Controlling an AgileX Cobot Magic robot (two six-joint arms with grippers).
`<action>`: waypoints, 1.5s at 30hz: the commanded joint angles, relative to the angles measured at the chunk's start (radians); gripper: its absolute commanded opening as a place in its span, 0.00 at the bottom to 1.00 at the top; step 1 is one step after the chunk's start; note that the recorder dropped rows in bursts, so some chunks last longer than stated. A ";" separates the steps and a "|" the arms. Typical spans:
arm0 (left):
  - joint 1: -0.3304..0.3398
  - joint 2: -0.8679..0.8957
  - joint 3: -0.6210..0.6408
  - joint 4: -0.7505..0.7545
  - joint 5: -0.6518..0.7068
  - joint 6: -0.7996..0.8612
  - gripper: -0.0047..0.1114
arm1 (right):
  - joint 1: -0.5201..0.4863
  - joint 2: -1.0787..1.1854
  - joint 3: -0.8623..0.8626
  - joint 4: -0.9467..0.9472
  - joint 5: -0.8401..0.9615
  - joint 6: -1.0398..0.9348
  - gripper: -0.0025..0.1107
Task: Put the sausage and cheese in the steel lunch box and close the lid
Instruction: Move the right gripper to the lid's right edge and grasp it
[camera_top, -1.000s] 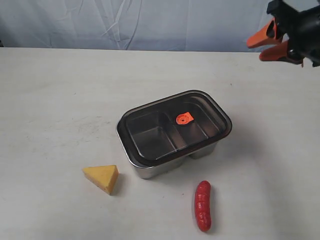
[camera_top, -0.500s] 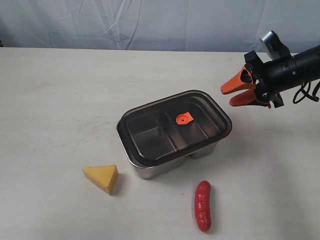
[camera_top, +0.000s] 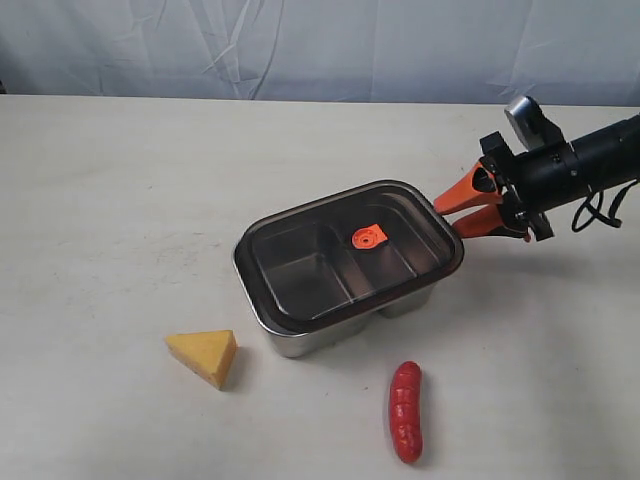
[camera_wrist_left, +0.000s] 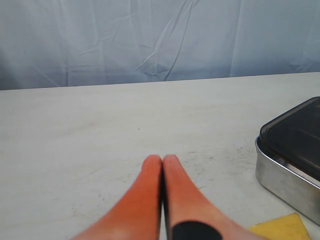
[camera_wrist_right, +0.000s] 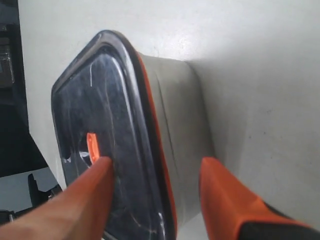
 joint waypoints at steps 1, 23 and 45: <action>-0.004 -0.005 0.004 0.008 0.002 -0.001 0.04 | -0.001 -0.001 -0.006 0.007 0.018 -0.031 0.48; -0.004 -0.005 0.004 0.008 0.002 -0.001 0.04 | 0.050 -0.001 -0.006 -0.043 0.018 -0.058 0.10; -0.004 -0.005 0.004 0.008 0.002 -0.001 0.04 | 0.046 -0.012 -0.006 -0.036 0.018 -0.063 0.01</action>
